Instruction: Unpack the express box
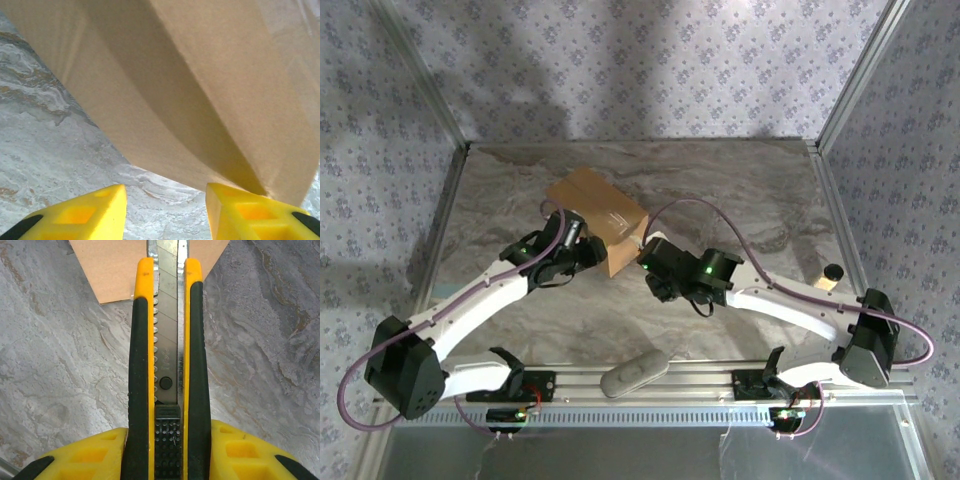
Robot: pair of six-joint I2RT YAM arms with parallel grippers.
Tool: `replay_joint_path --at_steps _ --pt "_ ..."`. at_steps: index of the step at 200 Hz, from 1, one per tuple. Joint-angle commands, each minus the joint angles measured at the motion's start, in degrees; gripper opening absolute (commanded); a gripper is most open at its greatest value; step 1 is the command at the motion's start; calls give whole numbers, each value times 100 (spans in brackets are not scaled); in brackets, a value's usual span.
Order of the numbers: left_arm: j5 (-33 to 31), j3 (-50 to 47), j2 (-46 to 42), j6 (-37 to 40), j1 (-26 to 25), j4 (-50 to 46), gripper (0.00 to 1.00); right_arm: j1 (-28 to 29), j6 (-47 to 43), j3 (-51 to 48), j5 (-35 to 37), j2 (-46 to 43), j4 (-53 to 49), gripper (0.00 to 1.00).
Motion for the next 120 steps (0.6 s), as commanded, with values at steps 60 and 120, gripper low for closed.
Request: replay_joint_path --at_steps 60,120 --pt "-319 1225 91 646 13 -1084 47 -227 41 178 287 166 -71 0" --pt "-300 2055 966 1176 543 -794 48 -314 85 236 368 313 -23 0"
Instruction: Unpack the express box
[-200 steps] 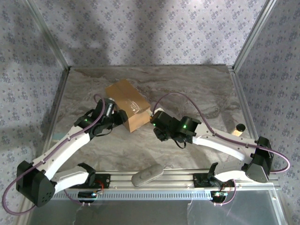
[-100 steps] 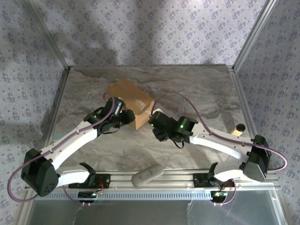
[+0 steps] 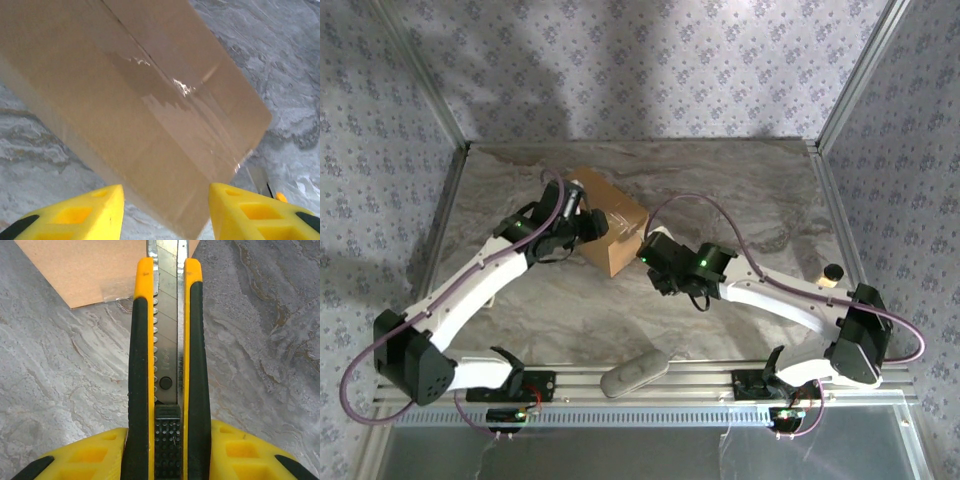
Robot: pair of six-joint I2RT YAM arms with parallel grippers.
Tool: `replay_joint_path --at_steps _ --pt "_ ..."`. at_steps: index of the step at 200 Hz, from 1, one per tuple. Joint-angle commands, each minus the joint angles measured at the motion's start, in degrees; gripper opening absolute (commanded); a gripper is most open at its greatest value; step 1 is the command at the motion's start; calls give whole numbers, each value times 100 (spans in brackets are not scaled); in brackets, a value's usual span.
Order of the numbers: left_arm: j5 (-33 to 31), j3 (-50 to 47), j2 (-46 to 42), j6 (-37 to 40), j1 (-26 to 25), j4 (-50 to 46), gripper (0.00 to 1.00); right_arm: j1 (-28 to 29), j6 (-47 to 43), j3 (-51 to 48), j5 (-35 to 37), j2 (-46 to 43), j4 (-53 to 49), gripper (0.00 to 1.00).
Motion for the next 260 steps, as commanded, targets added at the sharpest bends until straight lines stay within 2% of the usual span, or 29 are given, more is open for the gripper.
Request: replay_joint_path --at_steps 1,41,100,164,260 --pt "-98 383 359 360 266 62 48 -46 85 190 173 45 -20 0" --pt "2 873 916 571 493 479 49 -61 137 475 207 74 -59 0" --pt "115 1405 1609 676 576 535 49 -68 223 609 308 189 -188 0" --pt "177 1272 1825 512 656 810 48 -78 488 664 446 275 -498 0" --pt "275 1051 1887 264 669 1047 48 25 537 647 374 339 -345 0"
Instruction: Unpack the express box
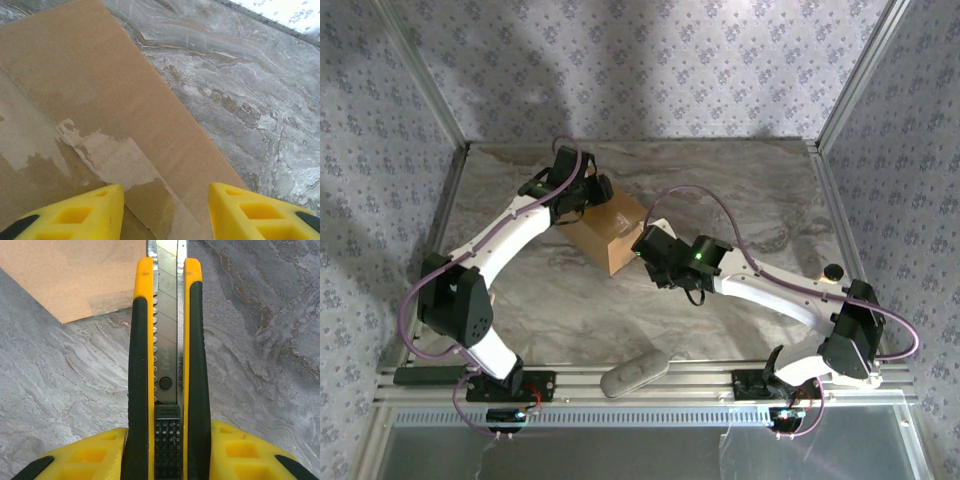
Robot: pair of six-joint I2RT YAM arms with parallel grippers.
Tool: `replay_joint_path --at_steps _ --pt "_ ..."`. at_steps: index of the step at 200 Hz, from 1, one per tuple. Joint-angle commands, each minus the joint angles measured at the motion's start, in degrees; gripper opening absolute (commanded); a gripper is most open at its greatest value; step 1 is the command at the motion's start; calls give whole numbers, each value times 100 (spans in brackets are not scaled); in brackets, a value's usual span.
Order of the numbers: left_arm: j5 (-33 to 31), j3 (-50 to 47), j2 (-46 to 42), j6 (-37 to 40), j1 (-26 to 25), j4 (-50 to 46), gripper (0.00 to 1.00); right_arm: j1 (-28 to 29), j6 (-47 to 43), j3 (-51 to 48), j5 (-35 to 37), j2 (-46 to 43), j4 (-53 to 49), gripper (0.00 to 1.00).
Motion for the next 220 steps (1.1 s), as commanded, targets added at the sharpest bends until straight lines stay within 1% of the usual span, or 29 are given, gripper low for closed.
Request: replay_joint_path --at_steps 1,109,220 --pt "111 -122 70 -115 35 125 48 42 131 166 125 90 -20 0" --pt "216 -142 106 -224 33 224 48 197 96 288 134 228 -15 0" --pt "264 -200 86 -261 33 263 48 165 89 333 368 284 -35 0"
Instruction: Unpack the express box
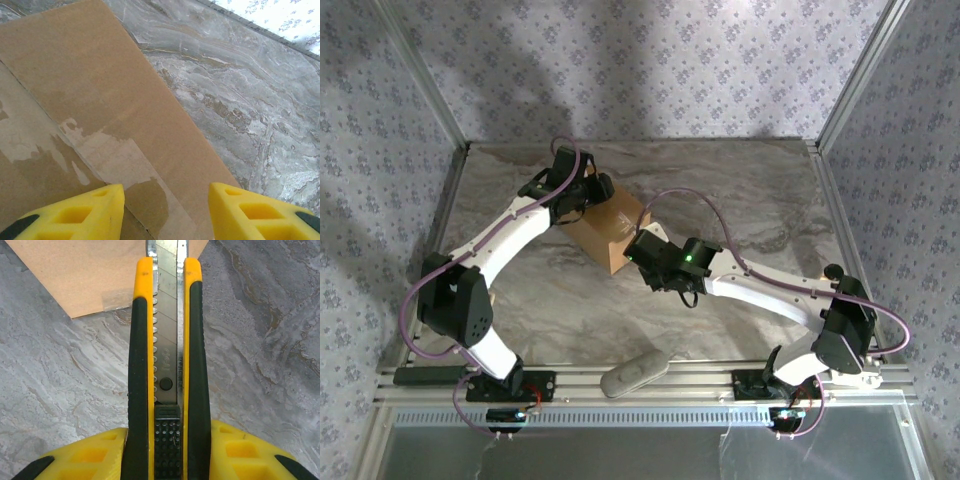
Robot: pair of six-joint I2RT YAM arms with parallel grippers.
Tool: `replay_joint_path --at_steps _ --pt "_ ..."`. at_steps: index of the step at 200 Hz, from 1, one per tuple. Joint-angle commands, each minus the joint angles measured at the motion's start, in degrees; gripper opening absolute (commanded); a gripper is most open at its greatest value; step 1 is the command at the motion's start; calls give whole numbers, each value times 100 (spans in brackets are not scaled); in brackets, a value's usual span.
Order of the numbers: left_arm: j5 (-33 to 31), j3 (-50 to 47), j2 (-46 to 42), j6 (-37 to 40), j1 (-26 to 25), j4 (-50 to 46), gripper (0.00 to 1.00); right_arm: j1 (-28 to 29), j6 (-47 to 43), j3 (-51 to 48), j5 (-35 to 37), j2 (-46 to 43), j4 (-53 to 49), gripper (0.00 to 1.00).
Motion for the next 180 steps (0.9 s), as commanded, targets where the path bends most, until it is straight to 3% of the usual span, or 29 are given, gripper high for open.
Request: replay_joint_path --at_steps 1,180 --pt "137 -101 80 -104 2 12 48 -2 48 228 278 29 -56 0" --pt "212 -177 25 -170 -4 79 48 -2 -141 272 85 112 104 0"
